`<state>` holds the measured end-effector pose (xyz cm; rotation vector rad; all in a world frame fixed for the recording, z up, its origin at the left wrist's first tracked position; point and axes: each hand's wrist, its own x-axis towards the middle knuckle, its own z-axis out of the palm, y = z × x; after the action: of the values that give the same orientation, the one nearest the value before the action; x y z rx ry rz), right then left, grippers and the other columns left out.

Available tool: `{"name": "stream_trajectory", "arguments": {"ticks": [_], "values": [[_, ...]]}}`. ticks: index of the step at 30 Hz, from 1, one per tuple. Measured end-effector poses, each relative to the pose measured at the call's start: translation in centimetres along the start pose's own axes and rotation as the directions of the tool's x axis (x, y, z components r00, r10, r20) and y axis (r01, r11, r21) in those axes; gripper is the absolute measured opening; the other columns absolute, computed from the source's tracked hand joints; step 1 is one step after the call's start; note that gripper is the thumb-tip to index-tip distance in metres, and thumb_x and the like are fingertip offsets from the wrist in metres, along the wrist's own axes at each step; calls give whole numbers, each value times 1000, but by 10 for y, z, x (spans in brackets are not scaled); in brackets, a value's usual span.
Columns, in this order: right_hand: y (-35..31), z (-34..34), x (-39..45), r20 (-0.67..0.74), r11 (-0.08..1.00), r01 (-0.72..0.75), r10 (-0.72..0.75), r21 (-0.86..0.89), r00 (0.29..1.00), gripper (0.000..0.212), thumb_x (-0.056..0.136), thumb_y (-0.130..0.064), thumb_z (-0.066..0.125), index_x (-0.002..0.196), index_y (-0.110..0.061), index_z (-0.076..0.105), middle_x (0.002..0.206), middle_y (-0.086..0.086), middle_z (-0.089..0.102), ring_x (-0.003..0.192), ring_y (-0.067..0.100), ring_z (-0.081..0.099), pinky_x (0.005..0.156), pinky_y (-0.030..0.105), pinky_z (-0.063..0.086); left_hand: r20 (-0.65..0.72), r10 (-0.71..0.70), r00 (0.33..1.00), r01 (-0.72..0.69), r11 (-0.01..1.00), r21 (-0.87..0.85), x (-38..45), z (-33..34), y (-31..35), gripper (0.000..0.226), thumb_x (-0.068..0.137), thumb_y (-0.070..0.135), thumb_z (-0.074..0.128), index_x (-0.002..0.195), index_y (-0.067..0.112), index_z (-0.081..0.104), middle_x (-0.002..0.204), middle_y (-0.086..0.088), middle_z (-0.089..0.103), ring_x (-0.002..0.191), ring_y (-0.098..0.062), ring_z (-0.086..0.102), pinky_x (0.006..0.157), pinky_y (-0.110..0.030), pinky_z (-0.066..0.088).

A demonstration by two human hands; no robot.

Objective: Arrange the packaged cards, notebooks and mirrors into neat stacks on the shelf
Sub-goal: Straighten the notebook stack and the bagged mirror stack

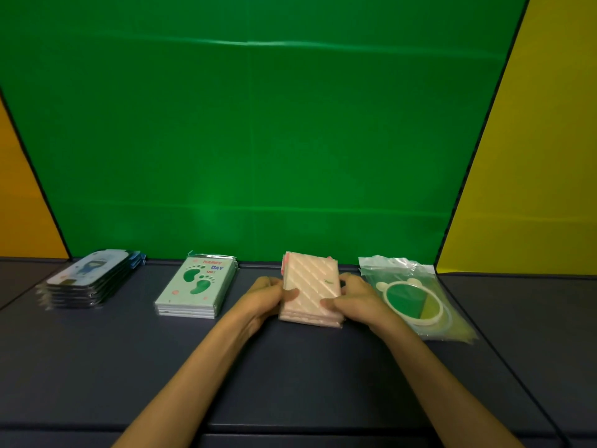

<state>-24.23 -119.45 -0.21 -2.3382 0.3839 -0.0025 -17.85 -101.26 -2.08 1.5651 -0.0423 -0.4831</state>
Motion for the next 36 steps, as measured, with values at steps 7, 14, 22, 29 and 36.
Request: {"name": "stream_trajectory", "arguments": {"ticks": [7,14,22,29,36], "values": [[-8,-4,-4,-117,967,192,-174,170,978,53,76,-17,72,123,-25,48,123,-2,61,113,17,59,98,40,49,83,329,941,-331,943,16,-2,-4,-4,43,89,-11,59,122,16,54,119,-6,69,110,-21,67,92,-32,55],[-1,5,-6,-222,947,291,-257,134,941,51,80,-9,66,124,-17,41,120,3,58,112,21,58,88,31,46,109,456,883,-468,868,164,2,0,-10,67,86,-13,58,126,39,47,129,9,62,118,-3,60,97,-25,51],[8,16,-8,-267,894,346,-273,286,924,82,87,-14,67,152,-26,18,135,-13,44,119,5,48,101,23,39,104,489,866,-500,856,132,-4,4,-10,85,77,9,70,147,42,33,136,19,58,126,-4,55,109,-37,43],[5,32,-4,-281,848,363,-268,385,922,60,92,-14,62,144,-19,32,133,-7,54,116,3,55,79,-3,39,96,498,862,-505,860,73,-7,19,-13,105,92,14,68,153,34,-15,135,29,43,117,19,50,100,-12,40],[8,35,4,-282,859,343,-246,380,927,48,91,-15,62,132,-17,37,128,-4,56,112,9,56,76,3,43,104,495,863,-505,856,112,3,19,-19,83,91,9,68,152,25,14,136,15,53,120,8,55,96,-14,46]]}}
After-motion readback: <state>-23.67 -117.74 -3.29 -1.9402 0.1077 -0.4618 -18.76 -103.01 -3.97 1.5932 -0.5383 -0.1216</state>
